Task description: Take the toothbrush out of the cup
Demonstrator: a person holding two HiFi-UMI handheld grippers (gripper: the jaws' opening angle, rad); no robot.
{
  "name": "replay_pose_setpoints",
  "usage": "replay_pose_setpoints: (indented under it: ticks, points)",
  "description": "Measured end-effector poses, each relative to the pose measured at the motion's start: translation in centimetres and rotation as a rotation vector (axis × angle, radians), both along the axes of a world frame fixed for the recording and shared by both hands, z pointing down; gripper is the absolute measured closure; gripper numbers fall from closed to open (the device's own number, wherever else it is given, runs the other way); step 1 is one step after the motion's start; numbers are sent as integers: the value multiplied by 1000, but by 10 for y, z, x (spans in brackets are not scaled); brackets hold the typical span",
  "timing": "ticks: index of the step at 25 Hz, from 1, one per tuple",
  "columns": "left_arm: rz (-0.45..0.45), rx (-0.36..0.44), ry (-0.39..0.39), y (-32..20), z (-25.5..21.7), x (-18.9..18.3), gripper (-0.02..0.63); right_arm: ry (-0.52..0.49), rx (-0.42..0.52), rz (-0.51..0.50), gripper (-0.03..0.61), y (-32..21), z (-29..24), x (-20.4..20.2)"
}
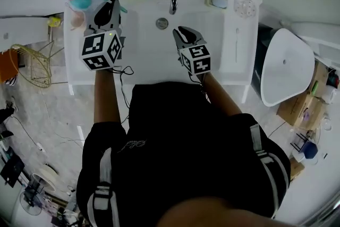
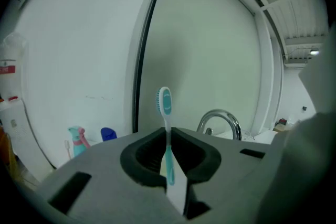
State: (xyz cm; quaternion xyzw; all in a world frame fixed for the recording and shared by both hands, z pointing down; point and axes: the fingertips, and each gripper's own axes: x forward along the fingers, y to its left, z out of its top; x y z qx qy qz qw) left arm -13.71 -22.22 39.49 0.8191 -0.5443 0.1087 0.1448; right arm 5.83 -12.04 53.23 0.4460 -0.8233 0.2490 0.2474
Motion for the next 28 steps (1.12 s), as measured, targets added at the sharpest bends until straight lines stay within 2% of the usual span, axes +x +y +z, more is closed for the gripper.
replay_pose_setpoints:
  ticks: [6,16,24,28]
  points:
    - [-111,-59,-3,47,16,-34,585,-29,14,-129,502,6,-6,-37]
    - [-302,-108,-56,120,28,-98,586,-79,23,-316,502,18,-5,-99]
    - [-432,-167,-133,181,39,-147,584,-85,24,-431,503,35,-4,-144]
    - [-440,-242,-206,199,54,-177,586,-64,20,-462,503,42,-5,-165]
